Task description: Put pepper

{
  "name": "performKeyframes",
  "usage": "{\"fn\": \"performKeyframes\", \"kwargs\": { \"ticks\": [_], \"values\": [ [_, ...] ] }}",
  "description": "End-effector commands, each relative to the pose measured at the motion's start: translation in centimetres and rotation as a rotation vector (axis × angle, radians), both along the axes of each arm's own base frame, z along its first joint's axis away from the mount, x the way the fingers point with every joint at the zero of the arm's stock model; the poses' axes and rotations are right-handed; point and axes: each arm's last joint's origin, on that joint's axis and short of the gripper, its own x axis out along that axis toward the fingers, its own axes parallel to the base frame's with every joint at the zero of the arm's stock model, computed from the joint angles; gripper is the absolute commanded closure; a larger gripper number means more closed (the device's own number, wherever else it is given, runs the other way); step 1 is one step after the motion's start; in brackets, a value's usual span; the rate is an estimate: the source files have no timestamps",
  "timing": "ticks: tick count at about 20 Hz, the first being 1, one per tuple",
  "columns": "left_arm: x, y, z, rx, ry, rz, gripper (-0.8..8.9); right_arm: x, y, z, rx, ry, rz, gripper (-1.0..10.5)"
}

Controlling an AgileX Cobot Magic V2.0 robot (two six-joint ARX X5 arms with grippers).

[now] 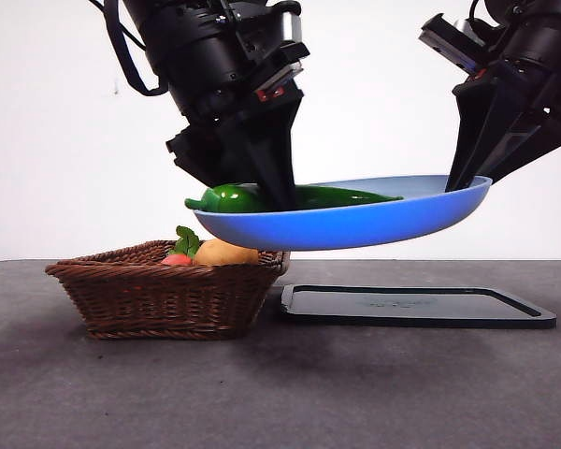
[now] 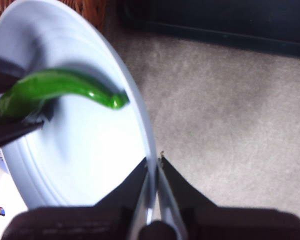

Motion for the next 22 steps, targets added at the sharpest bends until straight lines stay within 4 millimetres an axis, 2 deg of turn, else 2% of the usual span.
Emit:
{"fn": "performKeyframes", "kwargs": {
  "ticks": [1, 4, 7, 14, 18, 22],
  "values": [
    [0.0, -0.7, -0.2, -0.002, -0.004, -0.014, 5.41, 0.5, 0.3, 0.2, 0.024, -0.007, 0.006, 9.4],
    [-0.1, -0.6, 0.2, -0.010, -0.009, -0.012, 5.41, 0.5, 0.3, 0.0, 0.016, 0.012, 0.008, 9.4],
    [-0.6, -0.2, 1.8, -0.038, -0.037, -0.010, 5.41, 0.5, 0.3, -0.1, 0.014, 0.016, 0.008, 9.4],
    [-3.2, 2.1, 9.4, -0.176, -0.200, -0.008, 5.42, 0.9, -0.4, 0.0, 0.023, -0.002, -0.025, 9.4],
    [-6.0, 4.5, 13.6, -0.280, -0.313, -0.002, 5.42, 2.2, -2.8, 0.0, 0.038, -0.037, -0.134, 9.4],
    [-9.5, 7.7, 17.2, -0.386, -0.413, 0.011, 5.42, 4.6, -6.5, -1.1, 0.036, -0.025, -0.276, 9.4]
  ]
}}
